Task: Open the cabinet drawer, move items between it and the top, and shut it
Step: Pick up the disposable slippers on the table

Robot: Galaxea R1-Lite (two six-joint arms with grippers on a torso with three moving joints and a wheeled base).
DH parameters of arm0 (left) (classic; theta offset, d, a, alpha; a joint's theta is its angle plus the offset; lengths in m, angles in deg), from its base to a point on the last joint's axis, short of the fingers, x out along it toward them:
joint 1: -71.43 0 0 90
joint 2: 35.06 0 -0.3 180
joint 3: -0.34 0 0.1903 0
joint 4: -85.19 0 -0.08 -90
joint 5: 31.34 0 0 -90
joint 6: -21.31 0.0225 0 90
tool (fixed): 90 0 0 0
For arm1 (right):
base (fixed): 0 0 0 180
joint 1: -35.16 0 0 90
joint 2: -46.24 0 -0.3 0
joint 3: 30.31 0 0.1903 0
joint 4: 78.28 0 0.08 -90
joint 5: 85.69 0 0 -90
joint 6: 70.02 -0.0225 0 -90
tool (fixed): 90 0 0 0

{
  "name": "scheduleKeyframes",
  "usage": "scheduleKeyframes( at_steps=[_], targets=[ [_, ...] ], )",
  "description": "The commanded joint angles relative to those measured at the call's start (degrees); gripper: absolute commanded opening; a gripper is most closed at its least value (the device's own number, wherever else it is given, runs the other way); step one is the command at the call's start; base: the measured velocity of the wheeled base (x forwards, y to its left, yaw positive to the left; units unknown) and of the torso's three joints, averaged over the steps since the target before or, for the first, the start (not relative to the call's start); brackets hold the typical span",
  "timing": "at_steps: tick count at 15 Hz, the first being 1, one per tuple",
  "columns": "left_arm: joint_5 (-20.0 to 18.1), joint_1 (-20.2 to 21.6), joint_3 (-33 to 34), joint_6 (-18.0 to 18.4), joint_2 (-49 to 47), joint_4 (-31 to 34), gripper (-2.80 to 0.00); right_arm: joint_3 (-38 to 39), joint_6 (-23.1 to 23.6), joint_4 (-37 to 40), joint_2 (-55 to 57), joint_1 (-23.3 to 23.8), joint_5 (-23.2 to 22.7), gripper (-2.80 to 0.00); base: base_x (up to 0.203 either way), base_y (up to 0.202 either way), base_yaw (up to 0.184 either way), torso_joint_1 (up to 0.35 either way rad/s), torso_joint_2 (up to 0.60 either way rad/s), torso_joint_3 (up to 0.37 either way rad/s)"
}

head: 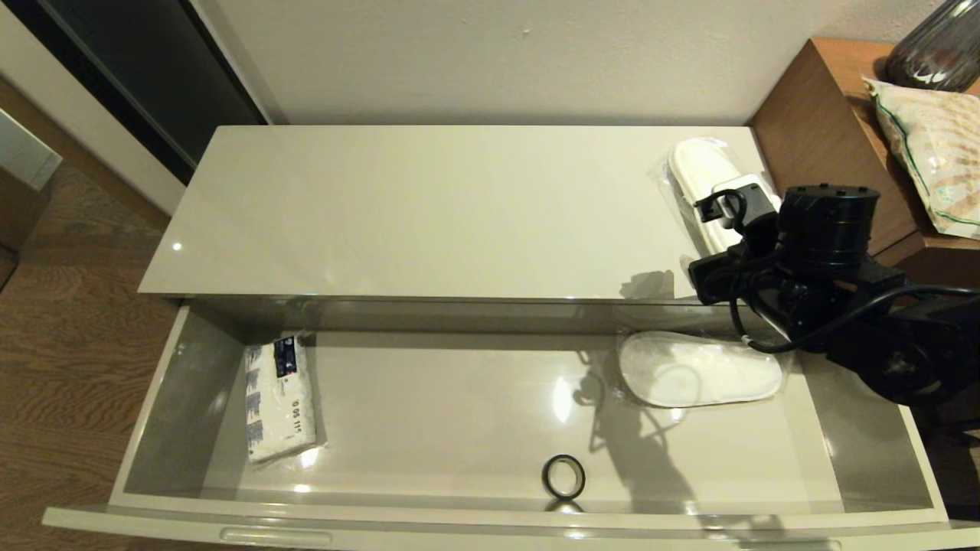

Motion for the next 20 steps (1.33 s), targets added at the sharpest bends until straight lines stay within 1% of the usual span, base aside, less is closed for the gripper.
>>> scheduleKeyframes(
  at_steps=[1, 4, 8, 9, 11, 16, 17, 18, 20],
  targets=[
    [0.0, 0.0, 0.0, 0.0, -0.1, 0.0, -2.80, -0.6, 0.2, -0.9, 0.5, 0.4, 2.4, 0.00, 0.000, 0.000, 0.000, 0.000, 0.00, 0.000],
    [0.0, 0.0, 0.0, 0.0, -0.1, 0.0, -2.80, -3.1, 1.5, -3.9, 5.4, 2.0, 3.3, 0.00, 0.000, 0.000, 0.000, 0.000, 0.00, 0.000],
    [0.0, 0.0, 0.0, 0.0, -0.1, 0.0, -2.80, -9.3, 3.0, -7.7, 12.0, 4.3, 6.1, 0.00, 0.000, 0.000, 0.000, 0.000, 0.00, 0.000],
    [0.0, 0.0, 0.0, 0.0, -0.1, 0.0, -2.80, -10.5, 4.2, -9.3, 13.0, 4.6, 6.9, 0.00, 0.000, 0.000, 0.000, 0.000, 0.00, 0.000],
    [0.0, 0.0, 0.0, 0.0, -0.1, 0.0, -2.80, -10.8, 5.0, -11.3, 14.1, 5.0, 7.1, 0.00, 0.000, 0.000, 0.000, 0.000, 0.00, 0.000],
    [0.0, 0.0, 0.0, 0.0, -0.1, 0.0, -2.80, -11.1, 5.2, -13.7, 15.1, 6.5, 7.3, 0.00, 0.000, 0.000, 0.000, 0.000, 0.00, 0.000],
    [0.0, 0.0, 0.0, 0.0, -0.1, 0.0, -2.80, -11.0, 5.7, -13.8, 15.2, 6.7, 8.4, -2.80, 0.000, 0.000, 0.000, 0.000, 0.00, 0.000],
    [-0.1, 0.0, 0.0, 0.0, -0.1, 0.0, -2.80, -11.0, 6.3, -13.8, 15.2, 6.9, 10.0, -2.80, 0.000, 0.000, 0.000, 0.000, 0.00, 0.000],
    [0.0, 0.0, 0.0, 0.0, -0.1, 0.0, -2.80, -11.1, 6.2, -13.9, 15.1, 7.0, 10.2, -2.80, 0.000, 0.000, 0.000, 0.000, 0.00, 0.000]
  ],
)
